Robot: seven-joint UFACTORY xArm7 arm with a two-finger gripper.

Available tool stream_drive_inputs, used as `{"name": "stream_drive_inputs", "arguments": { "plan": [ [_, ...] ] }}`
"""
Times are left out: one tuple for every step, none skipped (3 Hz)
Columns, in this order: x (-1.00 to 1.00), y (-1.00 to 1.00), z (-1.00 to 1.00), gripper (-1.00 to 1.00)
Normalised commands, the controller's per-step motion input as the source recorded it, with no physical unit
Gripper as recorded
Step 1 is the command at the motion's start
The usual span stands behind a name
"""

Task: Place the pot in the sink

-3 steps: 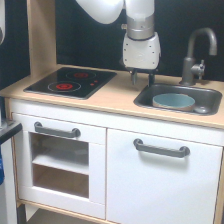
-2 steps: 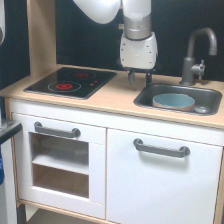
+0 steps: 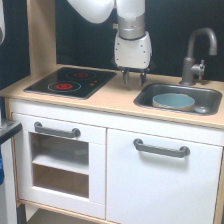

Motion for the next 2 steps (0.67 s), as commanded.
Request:
{"name": "stream_drive_inputs", "arguments": {
  "plan": [
    [-0.33,-0.09,0.29,1.00],
    [-0.30,-0.11,0.29,1.00]
  ]
}}
